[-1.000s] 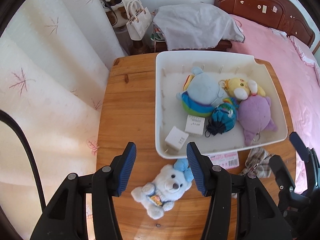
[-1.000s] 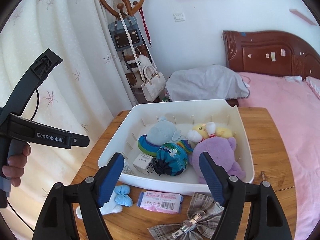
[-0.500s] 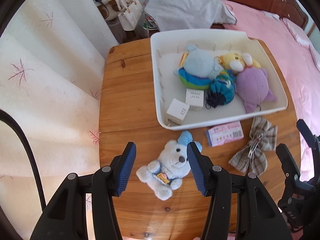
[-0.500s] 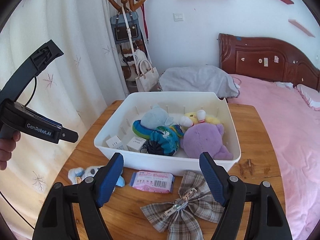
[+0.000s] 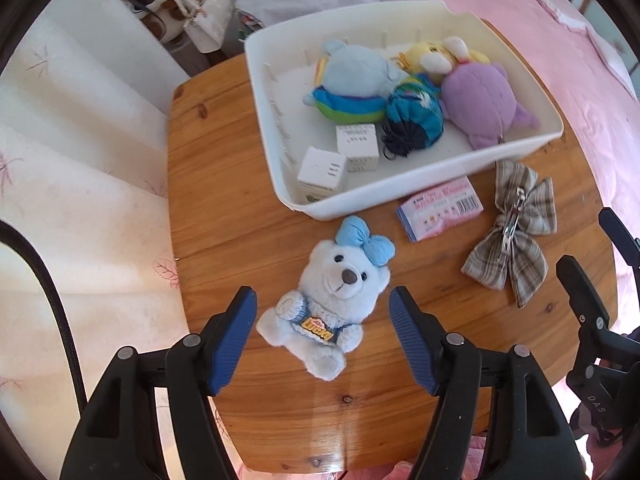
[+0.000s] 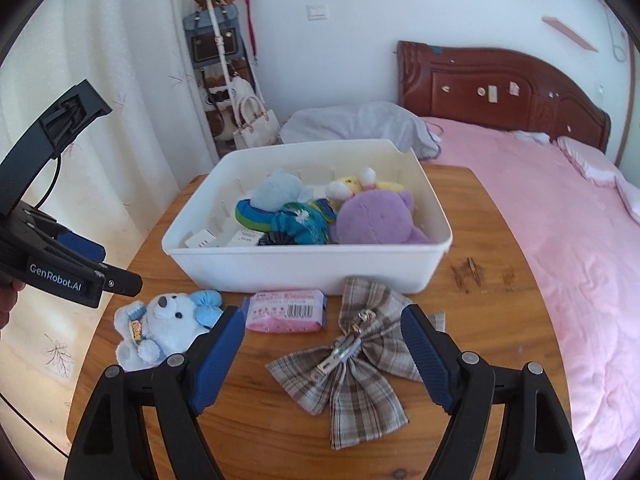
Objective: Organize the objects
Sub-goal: 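Move the left gripper to the teddy bear while the right reaches the plaid bow, then grasp the white teddy bear with the left gripper while the right grasps the plaid bow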
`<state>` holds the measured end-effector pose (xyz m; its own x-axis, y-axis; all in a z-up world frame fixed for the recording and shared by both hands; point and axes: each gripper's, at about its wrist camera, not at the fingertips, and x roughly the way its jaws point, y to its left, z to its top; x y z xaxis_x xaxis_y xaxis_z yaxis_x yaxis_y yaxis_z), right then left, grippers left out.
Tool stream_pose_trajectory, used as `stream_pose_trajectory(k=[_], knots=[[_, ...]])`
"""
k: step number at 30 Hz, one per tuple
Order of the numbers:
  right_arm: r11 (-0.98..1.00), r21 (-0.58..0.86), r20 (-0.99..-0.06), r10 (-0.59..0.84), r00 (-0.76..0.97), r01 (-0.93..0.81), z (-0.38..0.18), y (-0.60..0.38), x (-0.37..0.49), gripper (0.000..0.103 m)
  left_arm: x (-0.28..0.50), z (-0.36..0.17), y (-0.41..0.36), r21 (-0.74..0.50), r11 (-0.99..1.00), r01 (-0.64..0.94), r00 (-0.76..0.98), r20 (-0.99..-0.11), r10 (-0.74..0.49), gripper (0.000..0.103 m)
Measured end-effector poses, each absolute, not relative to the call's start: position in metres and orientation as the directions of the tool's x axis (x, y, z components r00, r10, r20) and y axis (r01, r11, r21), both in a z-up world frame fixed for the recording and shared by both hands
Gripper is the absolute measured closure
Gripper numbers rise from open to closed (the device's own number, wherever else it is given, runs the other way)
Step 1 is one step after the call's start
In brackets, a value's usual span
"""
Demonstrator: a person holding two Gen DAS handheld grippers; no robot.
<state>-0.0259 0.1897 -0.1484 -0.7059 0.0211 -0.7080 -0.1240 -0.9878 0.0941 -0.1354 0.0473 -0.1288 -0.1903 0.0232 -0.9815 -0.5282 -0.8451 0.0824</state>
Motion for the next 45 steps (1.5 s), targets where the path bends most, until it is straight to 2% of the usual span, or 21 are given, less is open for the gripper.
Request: stream_pose_trajectory(k=[9,17,24,28,45], knots=[[-0.975,0.068,-0.764,0.085,-0.639,-0.211,-0.176,0.186,-0.009,0.022,-0.128,-0.165,0.05,0.091,-0.814,-0.574,-0.13,-0.991,-0.019,0.03],[-0.971,0.037,-0.771,0.124,-0.625,-0.238,-0.189,0.183,-0.011,0.022,-0.13,-0.188,0.05,0.082,-0.801,-0.593,-0.107,-0.994,-0.023,0.03],[-0.969,0.019,-0.768,0.144,-0.624,-0.246,-0.209,0.187,-0.028,0.022,-0.128,-0.205,0.048,0.15,-0.779,-0.609,-0.174,-0.983,-0.054,0.025],[-0.968,0.014,-0.779,0.148,-0.609,-0.252,-0.224,0.191,-0.038,0.022,-0.132,-0.215,0.043,0.173,-0.788,-0.591,-0.198,-0.978,-0.065,0.023],[-0.979,-0.008,-0.796,0.129,-0.591,-0.204,-0.264,0.195,-0.065,0.022,-0.145,-0.239,0.028,0.122,-0.864,-0.489,-0.175,-0.984,-0.04,0.022]])
